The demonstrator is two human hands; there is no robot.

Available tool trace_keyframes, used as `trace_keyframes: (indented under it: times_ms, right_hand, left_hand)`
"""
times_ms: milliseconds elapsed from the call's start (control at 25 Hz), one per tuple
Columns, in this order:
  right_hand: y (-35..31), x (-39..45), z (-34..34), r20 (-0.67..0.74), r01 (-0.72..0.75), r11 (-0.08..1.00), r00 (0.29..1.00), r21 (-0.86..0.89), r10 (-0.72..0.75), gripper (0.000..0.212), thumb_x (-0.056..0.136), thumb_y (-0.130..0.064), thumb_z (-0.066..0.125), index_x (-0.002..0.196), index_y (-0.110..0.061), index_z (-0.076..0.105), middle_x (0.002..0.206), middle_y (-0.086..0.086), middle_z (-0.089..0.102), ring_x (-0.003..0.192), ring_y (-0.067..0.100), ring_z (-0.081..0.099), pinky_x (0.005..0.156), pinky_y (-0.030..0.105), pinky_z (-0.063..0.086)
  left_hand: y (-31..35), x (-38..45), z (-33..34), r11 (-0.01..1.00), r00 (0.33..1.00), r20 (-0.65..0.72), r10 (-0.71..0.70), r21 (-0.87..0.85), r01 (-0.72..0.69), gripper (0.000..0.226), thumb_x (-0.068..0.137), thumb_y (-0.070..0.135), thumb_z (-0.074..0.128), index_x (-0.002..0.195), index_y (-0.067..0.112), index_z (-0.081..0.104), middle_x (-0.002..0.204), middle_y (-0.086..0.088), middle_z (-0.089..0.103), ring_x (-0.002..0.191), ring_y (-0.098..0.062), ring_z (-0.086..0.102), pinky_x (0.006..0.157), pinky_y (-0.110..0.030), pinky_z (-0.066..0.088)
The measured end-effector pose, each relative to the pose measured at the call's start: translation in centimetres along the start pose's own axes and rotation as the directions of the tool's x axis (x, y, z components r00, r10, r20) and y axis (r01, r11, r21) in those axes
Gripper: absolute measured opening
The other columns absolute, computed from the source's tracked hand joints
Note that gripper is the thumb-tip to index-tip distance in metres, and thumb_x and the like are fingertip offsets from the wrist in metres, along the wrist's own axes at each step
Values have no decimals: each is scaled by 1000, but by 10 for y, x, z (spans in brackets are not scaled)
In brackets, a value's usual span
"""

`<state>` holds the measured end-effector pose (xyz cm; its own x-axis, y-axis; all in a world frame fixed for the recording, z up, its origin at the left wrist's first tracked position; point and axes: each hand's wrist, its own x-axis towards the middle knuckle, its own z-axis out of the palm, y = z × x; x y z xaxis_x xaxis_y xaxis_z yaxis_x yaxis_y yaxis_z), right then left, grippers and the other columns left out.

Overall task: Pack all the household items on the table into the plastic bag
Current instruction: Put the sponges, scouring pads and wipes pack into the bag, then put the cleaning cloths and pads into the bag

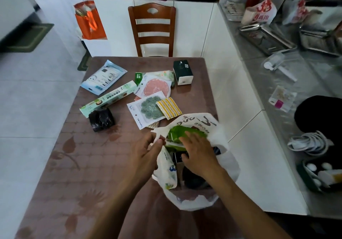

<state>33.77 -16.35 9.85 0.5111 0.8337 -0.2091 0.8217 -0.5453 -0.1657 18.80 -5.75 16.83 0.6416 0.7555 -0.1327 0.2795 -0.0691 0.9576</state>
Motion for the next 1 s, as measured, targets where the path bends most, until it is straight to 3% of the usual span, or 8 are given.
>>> trace_keyframes:
  times_ms: [160, 320, 480, 600, 640, 720, 880, 1000]
  right_hand:
    - [40, -18, 45, 408, -278, 960, 880, 26, 244, 57, 99, -41, 43, 148, -15, 31, 154, 12, 33, 135, 30, 39, 108, 36, 35]
    - [23, 8, -4, 8, -126, 979, 992, 157, 126, 25, 89, -39, 52, 107, -26, 63, 106, -1, 71, 90, 19, 66, 73, 32, 53]
    - [-18, 67, -65, -210, 133, 852, 977, 507, -28, 14, 89, -34, 57, 93, -26, 68, 81, -14, 69, 67, 4, 63, 59, 25, 52]
    - [-18, 125, -59, -176, 116, 850, 984, 514, -28, 13, 90, -26, 59, 95, -20, 70, 88, -7, 73, 74, 13, 66, 65, 30, 55]
    - [-15, 145, -51, -154, 96, 868, 988, 487, -22, 13, 90, -26, 59, 96, -20, 69, 93, -4, 73, 77, 16, 67, 66, 31, 54]
    - [-8, 185, -32, -90, 69, 890, 995, 450, -32, 13, 88, -26, 58, 96, -22, 67, 97, -3, 71, 82, 19, 65, 69, 31, 52]
    - [-1, 263, 9, 192, -123, 926, 980, 357, 56, 28, 84, -23, 60, 111, -18, 64, 113, 5, 66, 96, 23, 62, 82, 37, 53]
    - [9, 300, 39, 335, -397, 889, 889, 228, 311, 64, 80, -29, 67, 137, -16, 41, 132, 11, 55, 114, 32, 56, 95, 46, 49]
  left_hand:
    - [-32, 9, -17, 984, 986, -44, -162, -84, 158, 23, 100, 25, 48, 91, 12, 66, 83, 1, 69, 43, -2, 49, 39, -18, 40]
    - [-61, 42, -32, 921, 954, -37, -298, -274, 277, 48, 100, 46, 37, 88, 17, 72, 83, -4, 76, 58, -14, 66, 48, -23, 52]
    - [-106, 106, -41, 884, 864, -260, -430, -316, 345, 43, 100, 35, 45, 80, 5, 70, 70, -9, 70, 65, -20, 64, 55, -24, 50]
    - [-175, 143, -48, 859, 791, -394, -469, 7, 513, 32, 100, 22, 45, 95, -2, 64, 98, -25, 66, 91, -38, 62, 77, -33, 51]
    - [-195, 152, -49, 760, 803, -368, -469, 294, 579, 29, 98, 22, 48, 112, 0, 59, 119, -26, 59, 108, -42, 56, 89, -42, 48]
    - [-219, 167, -50, 445, 849, -201, -488, 780, 440, 55, 87, 28, 58, 137, 15, 39, 146, -21, 32, 133, -46, 31, 103, -55, 37]
    - [-227, 194, -50, 387, 804, 23, -594, 885, 260, 129, 60, 44, 85, 151, 31, -5, 159, -22, -17, 143, -51, -16, 107, -71, 21]
    - [-228, 196, -47, 379, 801, -42, -597, 865, 328, 131, 60, 47, 85, 149, 39, -10, 158, -15, -25, 142, -54, -14, 100, -75, 28]
